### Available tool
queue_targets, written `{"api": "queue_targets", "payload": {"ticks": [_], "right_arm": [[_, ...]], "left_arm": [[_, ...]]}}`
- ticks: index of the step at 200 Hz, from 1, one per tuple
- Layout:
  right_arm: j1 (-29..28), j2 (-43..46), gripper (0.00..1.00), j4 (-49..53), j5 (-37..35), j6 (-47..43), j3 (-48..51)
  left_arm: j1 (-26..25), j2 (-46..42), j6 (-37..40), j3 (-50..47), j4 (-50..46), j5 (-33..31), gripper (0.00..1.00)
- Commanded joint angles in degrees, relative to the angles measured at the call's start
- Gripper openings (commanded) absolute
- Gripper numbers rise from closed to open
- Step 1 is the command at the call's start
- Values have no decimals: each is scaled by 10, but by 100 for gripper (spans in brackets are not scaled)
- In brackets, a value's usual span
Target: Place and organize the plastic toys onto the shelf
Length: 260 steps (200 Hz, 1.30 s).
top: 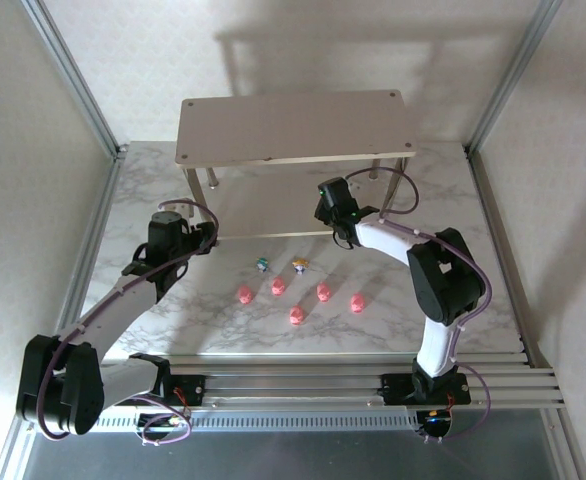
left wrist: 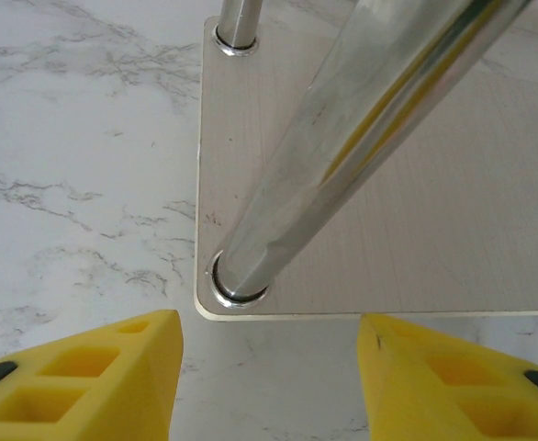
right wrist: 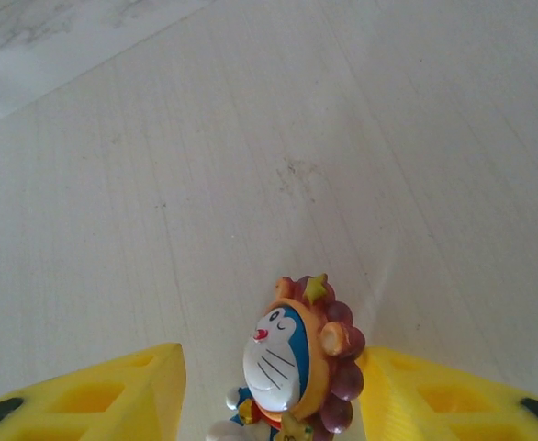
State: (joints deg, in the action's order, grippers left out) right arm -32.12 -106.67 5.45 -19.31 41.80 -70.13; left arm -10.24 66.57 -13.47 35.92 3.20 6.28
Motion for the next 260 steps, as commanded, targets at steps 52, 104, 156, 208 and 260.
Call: {"api": "queue_targets", "payload": {"ticks": [52, 104, 156, 208, 260], "right_arm": [[25, -16, 23, 14, 37, -1, 2], [34, 31, 15, -35, 83, -35, 59], [35, 166, 12, 26, 192, -136, 88], [38, 374, 13, 130, 369, -214, 134], [39, 483, 14, 143, 559, -168, 150]], "left_arm": [[11, 11, 8, 11, 13, 11, 52], [11, 9, 7, 14, 9, 24, 52], [3, -1, -6, 37, -11, 78, 52], [-52, -21, -44, 71, -25, 186, 53], [-103, -59, -81, 71, 38, 322, 52]]}}
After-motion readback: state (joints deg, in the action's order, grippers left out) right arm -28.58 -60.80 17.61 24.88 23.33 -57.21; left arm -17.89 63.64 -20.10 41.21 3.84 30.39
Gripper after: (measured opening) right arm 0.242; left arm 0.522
